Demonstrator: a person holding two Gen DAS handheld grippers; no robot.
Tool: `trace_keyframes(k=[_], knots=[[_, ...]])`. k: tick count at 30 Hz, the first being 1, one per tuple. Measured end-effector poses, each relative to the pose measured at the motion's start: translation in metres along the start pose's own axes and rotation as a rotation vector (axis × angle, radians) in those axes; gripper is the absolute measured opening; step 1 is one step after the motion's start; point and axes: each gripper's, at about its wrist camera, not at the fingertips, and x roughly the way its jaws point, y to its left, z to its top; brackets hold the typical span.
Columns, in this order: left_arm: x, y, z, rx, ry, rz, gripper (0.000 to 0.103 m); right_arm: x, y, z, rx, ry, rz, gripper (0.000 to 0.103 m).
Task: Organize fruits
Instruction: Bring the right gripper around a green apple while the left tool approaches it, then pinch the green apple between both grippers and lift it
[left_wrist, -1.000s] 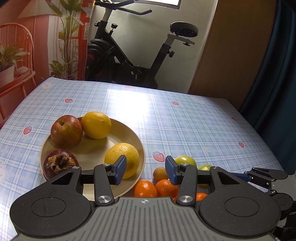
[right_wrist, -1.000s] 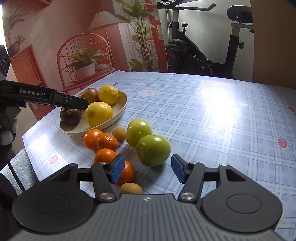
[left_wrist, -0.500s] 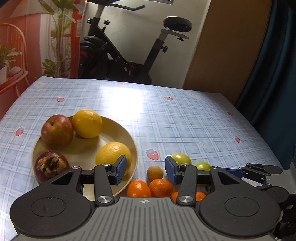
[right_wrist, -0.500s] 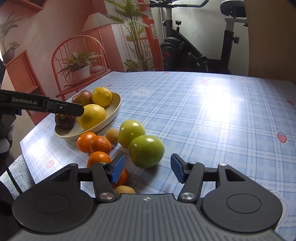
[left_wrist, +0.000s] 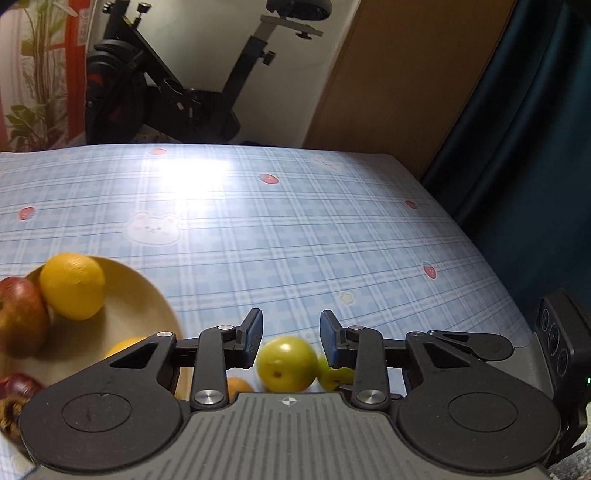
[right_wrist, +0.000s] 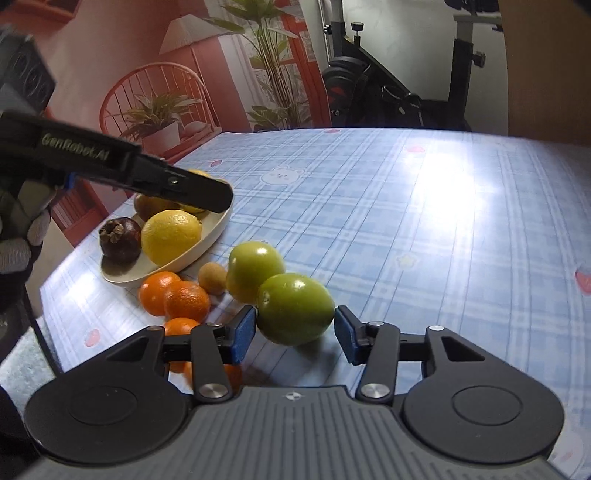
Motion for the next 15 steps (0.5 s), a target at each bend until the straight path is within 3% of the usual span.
trace_keyframes(k=[6, 15], knots=[[0.022, -0.001, 0.017, -0.014, 0.031, -0.019, 0.036, 0.001, -0.007, 0.017, -0.017, -0.043, -0.031, 0.048], [0.048, -0.011, 0.018, 0.006, 0.112, -0.072, 0.036, 0.013, 0.003, 0.011, -0.051, -0.010, -0.008, 0.051]])
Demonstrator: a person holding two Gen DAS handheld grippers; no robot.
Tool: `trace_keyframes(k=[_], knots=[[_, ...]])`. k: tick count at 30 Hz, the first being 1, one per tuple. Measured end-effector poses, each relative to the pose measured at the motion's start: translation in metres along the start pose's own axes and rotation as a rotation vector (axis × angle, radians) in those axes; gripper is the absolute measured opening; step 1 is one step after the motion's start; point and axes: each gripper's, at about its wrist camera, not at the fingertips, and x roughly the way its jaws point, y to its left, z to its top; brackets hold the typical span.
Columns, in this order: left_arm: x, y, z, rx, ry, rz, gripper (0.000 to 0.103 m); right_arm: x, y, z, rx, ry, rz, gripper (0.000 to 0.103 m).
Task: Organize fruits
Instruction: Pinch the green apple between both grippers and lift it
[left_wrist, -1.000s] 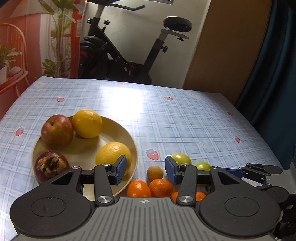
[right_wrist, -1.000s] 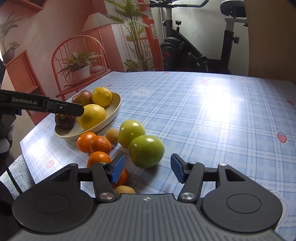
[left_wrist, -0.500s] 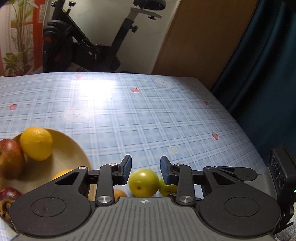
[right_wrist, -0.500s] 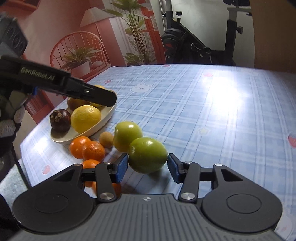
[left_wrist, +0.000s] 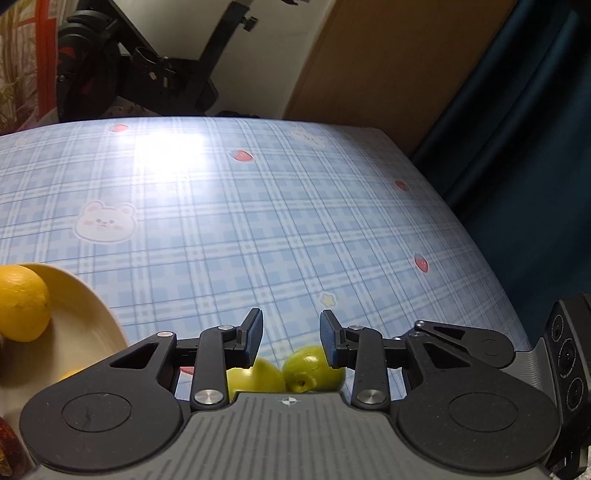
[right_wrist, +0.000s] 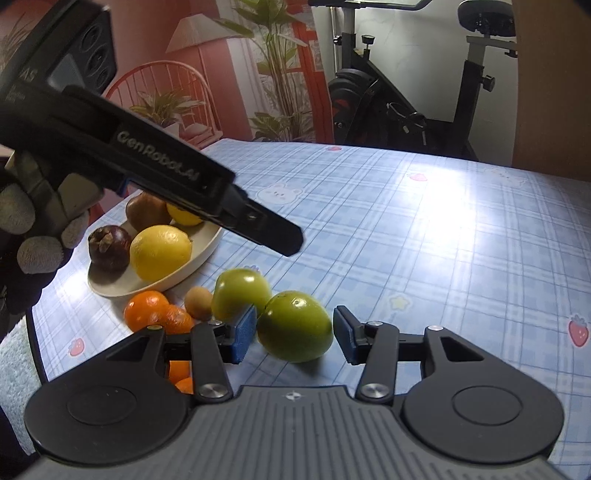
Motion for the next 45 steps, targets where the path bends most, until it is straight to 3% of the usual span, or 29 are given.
trace_keyframes(k=[9, 15, 21, 23, 36, 45], knots=[[0.022, -0.015, -0.006, 0.039, 0.085, -0.037, 0.036, 0.001, 0.000, -0.008, 0.020, 0.018, -0.002, 0.057], [0.030, -0.014, -0.009, 0.038, 0.116, -0.049, 0.031, 0.003, -0.001, -0.014, 0.053, 0.044, 0.014, 0.057], [0.032, -0.010, -0.015, 0.023, 0.124, -0.066, 0.030, 0.000, 0.001, -0.016, 0.058, 0.048, 0.013, 0.056], [0.031, -0.008, -0.015, 0.021, 0.124, -0.070, 0.029, -0.001, 0.003, -0.015, 0.041, 0.049, 0.021, 0.051], [0.019, -0.010, -0.014, 0.028, 0.131, -0.096, 0.026, 0.001, 0.010, -0.014, 0.006, 0.056, -0.003, 0.051], [0.019, -0.007, -0.015, 0.025, 0.117, -0.086, 0.026, -0.003, 0.002, -0.017, 0.068, 0.052, 0.005, 0.052]])
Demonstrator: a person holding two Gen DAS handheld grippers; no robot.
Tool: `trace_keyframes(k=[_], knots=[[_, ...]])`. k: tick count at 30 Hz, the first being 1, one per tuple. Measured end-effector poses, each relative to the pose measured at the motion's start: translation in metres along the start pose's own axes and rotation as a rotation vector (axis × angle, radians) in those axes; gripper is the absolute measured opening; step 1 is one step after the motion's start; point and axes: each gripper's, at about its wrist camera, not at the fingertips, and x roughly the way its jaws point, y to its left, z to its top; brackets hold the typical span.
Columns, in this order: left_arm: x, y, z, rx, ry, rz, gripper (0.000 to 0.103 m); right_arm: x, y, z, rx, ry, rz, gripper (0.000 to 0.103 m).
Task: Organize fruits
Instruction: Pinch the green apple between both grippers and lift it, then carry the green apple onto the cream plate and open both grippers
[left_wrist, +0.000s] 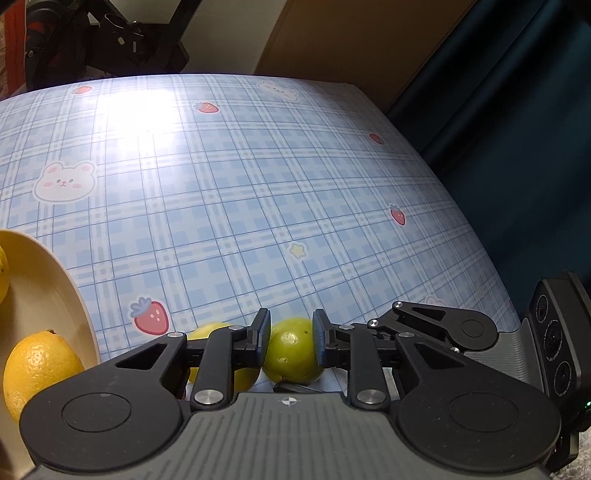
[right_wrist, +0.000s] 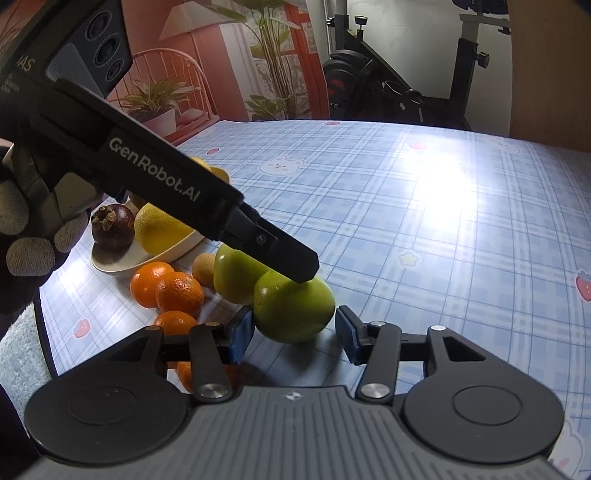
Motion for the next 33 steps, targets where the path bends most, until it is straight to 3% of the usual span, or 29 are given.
trace_keyframes(k=[16, 25, 33], knots=[[-0.013, 0.007, 0.003, -0.049, -0.041, -0.028, 0.026, -0.008, -0.001, 0.006, 0.007, -0.033, 0.005, 0.046], [-0.065, 0.020, 0.012, -0.060, -0.154, -0.010, 0.026, -0.009, 0.020, 0.048, -0.089, -0.077, 0.040, 0.046], [-0.119, 0.071, 0.007, -0.135, -0.207, 0.067, 0.026, 0.039, 0.073, 0.082, -0.181, -0.066, 0.127, 0.046]])
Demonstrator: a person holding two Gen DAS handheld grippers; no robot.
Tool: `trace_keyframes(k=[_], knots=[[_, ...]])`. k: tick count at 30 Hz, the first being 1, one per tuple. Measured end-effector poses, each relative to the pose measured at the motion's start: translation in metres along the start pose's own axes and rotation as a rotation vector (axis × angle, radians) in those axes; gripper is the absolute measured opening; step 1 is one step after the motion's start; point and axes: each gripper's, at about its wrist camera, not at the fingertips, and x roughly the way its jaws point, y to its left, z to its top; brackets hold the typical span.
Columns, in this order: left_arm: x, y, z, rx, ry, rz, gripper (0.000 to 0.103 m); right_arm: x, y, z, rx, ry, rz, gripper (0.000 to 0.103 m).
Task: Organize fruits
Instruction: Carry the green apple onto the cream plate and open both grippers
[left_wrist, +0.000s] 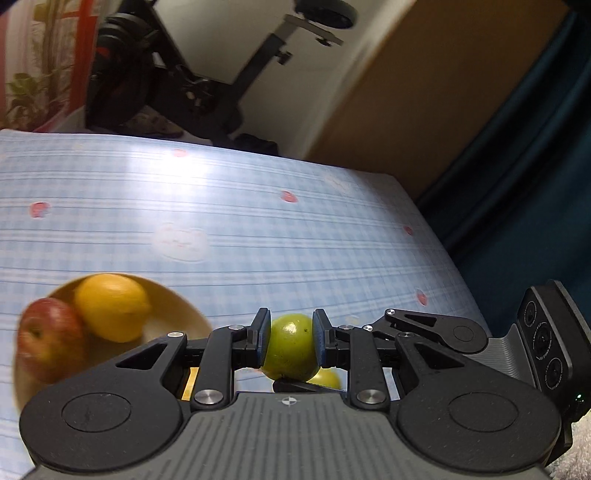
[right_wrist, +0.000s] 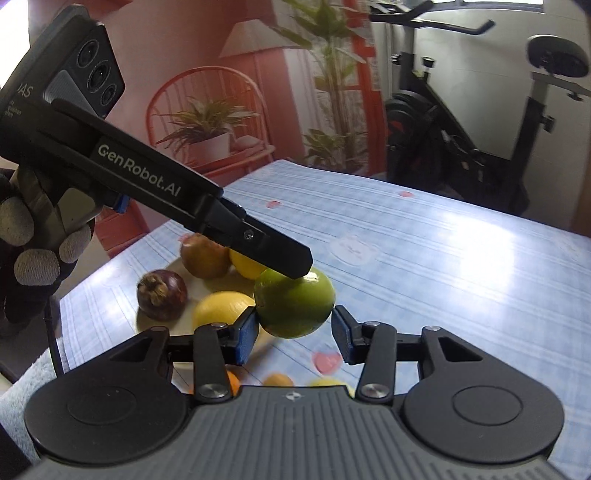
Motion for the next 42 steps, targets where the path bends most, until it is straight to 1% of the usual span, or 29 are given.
trace_keyframes(k=[6, 12, 16, 25, 36, 42], knots=[[-0.020, 0.035, 0.001, -0.051, -0.013, 0.062, 0.026, 0.040, 0.022, 0.016, -0.043, 0.038, 0.042, 0.046], [-0.021, 0.053, 0.007, -0.096, -0.031, 0.072, 0.026, 0.060, 0.023, 0.026, -0.073, 0.073, 0.031, 0.046], [-0.006, 0.053, 0.008, -0.099, -0.025, 0.078, 0.026, 0.068, 0.017, 0.027, -0.069, 0.094, 0.018, 0.046], [0.006, 0.059, 0.006, -0.109, -0.011, 0.085, 0.026, 0.078, 0.012, 0.027, -0.048, 0.119, 0.016, 0.047], [0.009, 0.058, 0.000, -0.116, 0.010, 0.105, 0.026, 0.083, 0.010, 0.028, -0.027, 0.133, 0.006, 0.047], [0.006, 0.059, 0.000, -0.121, -0.001, 0.118, 0.026, 0.081, 0.011, 0.028, -0.039, 0.134, -0.005, 0.047]])
